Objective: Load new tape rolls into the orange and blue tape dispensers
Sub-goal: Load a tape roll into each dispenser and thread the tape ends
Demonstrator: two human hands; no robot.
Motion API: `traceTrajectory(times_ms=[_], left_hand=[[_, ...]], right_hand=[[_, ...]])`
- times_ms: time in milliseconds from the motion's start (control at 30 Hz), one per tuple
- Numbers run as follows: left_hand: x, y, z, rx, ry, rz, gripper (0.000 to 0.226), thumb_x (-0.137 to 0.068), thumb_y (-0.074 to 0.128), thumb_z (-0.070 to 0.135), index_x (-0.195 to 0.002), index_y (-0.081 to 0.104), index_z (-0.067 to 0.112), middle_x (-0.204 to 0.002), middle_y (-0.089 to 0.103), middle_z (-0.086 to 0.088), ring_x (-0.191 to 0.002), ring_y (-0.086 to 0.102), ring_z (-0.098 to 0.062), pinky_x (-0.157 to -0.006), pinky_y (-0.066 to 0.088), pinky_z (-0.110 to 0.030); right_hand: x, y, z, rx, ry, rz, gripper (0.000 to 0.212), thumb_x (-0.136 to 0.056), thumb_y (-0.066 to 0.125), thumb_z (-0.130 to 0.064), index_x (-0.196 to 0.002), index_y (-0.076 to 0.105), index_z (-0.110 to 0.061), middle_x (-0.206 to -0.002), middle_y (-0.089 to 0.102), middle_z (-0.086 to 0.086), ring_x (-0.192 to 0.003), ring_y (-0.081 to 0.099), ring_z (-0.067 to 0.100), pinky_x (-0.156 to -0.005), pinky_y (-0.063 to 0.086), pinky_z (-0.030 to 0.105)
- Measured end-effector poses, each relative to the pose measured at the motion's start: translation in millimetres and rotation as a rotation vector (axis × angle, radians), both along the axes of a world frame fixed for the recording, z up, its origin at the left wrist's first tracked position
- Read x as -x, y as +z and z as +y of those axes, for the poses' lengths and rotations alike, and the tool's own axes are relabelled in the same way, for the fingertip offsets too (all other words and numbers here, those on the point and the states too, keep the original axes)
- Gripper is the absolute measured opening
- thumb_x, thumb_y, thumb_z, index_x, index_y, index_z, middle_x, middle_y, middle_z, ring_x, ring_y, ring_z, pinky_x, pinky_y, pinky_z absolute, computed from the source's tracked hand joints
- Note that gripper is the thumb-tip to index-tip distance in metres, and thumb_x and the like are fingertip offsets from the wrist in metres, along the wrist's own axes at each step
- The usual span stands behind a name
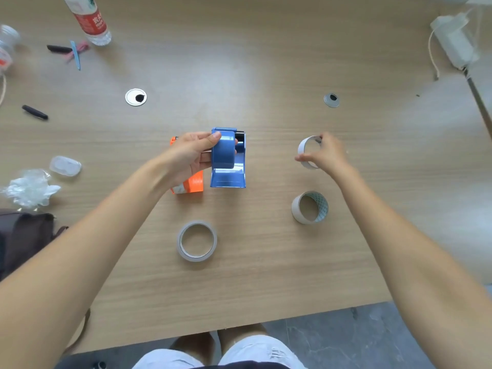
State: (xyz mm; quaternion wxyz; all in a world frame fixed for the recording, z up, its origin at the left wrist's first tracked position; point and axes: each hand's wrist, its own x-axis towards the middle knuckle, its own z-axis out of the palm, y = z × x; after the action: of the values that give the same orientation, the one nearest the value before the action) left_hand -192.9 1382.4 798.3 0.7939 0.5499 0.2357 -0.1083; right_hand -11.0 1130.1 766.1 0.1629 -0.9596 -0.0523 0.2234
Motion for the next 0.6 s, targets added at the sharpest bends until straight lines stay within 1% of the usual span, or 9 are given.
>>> traceTrajectory(times_ms=[67, 200, 300, 333, 367, 433, 500, 533, 600], left_hand=[[2, -4, 0, -0.002, -0.001, 0.009, 0.027, -0.099, 0.044, 0.022, -0.11, 0.064, 0.009, -0.097, 0.076, 0.002, -0.088, 0.072, -0.013, -0.079, 0.056, -0.025], [5, -8, -1, 0.001, 0.002, 0.02, 0.027, -0.099, 0.043, 0.022, -0.113, 0.062, 0.007, -0.095, 0.076, 0.003, -0.086, 0.072, -0.012, -0.075, 0.056, -0.023], [7, -10, -3, -0.022, 0.013, 0.04, 0.033, -0.099, 0.045, 0.023, -0.121, 0.06, 0.004, -0.106, 0.072, -0.004, -0.091, 0.07, -0.016, -0.082, 0.055, -0.026], [8, -10, -3, -0.022, 0.021, 0.048, 0.036, -0.098, 0.046, 0.024, -0.124, 0.058, 0.003, -0.112, 0.069, -0.008, -0.093, 0.069, -0.018, -0.084, 0.055, -0.027], [8, -11, -4, -0.019, 0.025, 0.052, 0.038, -0.098, 0.046, 0.024, -0.127, 0.056, 0.002, -0.116, 0.067, -0.011, -0.095, 0.068, -0.02, -0.085, 0.054, -0.028], [8, -10, -5, -0.01, 0.024, 0.047, 0.038, -0.098, 0.046, 0.024, -0.128, 0.056, 0.002, -0.117, 0.067, -0.011, -0.095, 0.068, -0.019, -0.082, 0.054, -0.027], [8, -8, -7, -0.011, 0.018, 0.042, 0.035, -0.099, 0.046, 0.024, -0.124, 0.059, 0.004, -0.111, 0.07, -0.005, -0.092, 0.07, -0.016, -0.078, 0.053, -0.025], [8, -5, -8, -0.014, 0.012, 0.038, 0.032, -0.099, 0.045, 0.024, -0.121, 0.06, 0.005, -0.106, 0.072, -0.002, -0.091, 0.07, -0.014, -0.077, 0.054, -0.024], [9, 3, -9, -0.023, -0.001, 0.023, 0.026, -0.099, 0.044, 0.023, -0.111, 0.063, 0.01, -0.095, 0.075, 0.004, -0.087, 0.071, -0.011, -0.077, 0.054, -0.023]], right_hand=[[8, -24, 3, 0.085, 0.069, 0.041, 0.076, -0.062, 0.083, -0.045, -0.121, 0.052, -0.009, -0.126, 0.059, 0.007, -0.117, 0.054, 0.028, -0.096, 0.041, 0.041], [17, -56, 6, 0.116, 0.094, 0.061, 0.066, -0.065, 0.083, -0.04, -0.115, 0.053, -0.008, -0.12, 0.062, 0.009, -0.112, 0.056, 0.029, -0.093, 0.044, 0.04], [18, -66, 5, 0.136, 0.104, 0.009, 0.066, -0.066, 0.082, -0.043, -0.113, 0.053, -0.008, -0.12, 0.061, 0.01, -0.111, 0.056, 0.03, -0.08, 0.043, 0.035], [18, -68, 5, 0.135, 0.107, -0.004, 0.067, -0.066, 0.082, -0.044, -0.113, 0.051, -0.007, -0.121, 0.06, 0.011, -0.111, 0.056, 0.031, -0.079, 0.042, 0.035], [18, -69, 4, 0.139, 0.11, -0.005, 0.071, -0.066, 0.081, -0.045, -0.116, 0.049, -0.008, -0.124, 0.058, 0.012, -0.114, 0.054, 0.031, -0.082, 0.042, 0.036], [18, -71, 5, 0.16, 0.106, 0.003, 0.087, -0.065, 0.078, -0.052, -0.131, 0.04, -0.011, -0.137, 0.047, 0.016, -0.125, 0.046, 0.034, -0.098, 0.037, 0.042], [26, -66, 8, 0.08, 0.029, -0.014, 0.099, -0.069, 0.072, -0.059, -0.145, 0.026, -0.014, -0.149, 0.032, 0.02, -0.138, 0.031, 0.036, -0.111, 0.022, 0.048], [35, -59, 10, -0.027, -0.027, -0.064, 0.096, -0.074, 0.068, -0.059, -0.146, 0.025, -0.011, -0.15, 0.032, 0.02, -0.139, 0.029, 0.036, -0.113, 0.02, 0.047], [67, -46, 13, -0.256, -0.102, -0.241, 0.074, -0.084, 0.061, -0.049, -0.136, 0.04, -0.001, -0.137, 0.047, 0.02, -0.129, 0.04, 0.036, -0.108, 0.03, 0.042]])
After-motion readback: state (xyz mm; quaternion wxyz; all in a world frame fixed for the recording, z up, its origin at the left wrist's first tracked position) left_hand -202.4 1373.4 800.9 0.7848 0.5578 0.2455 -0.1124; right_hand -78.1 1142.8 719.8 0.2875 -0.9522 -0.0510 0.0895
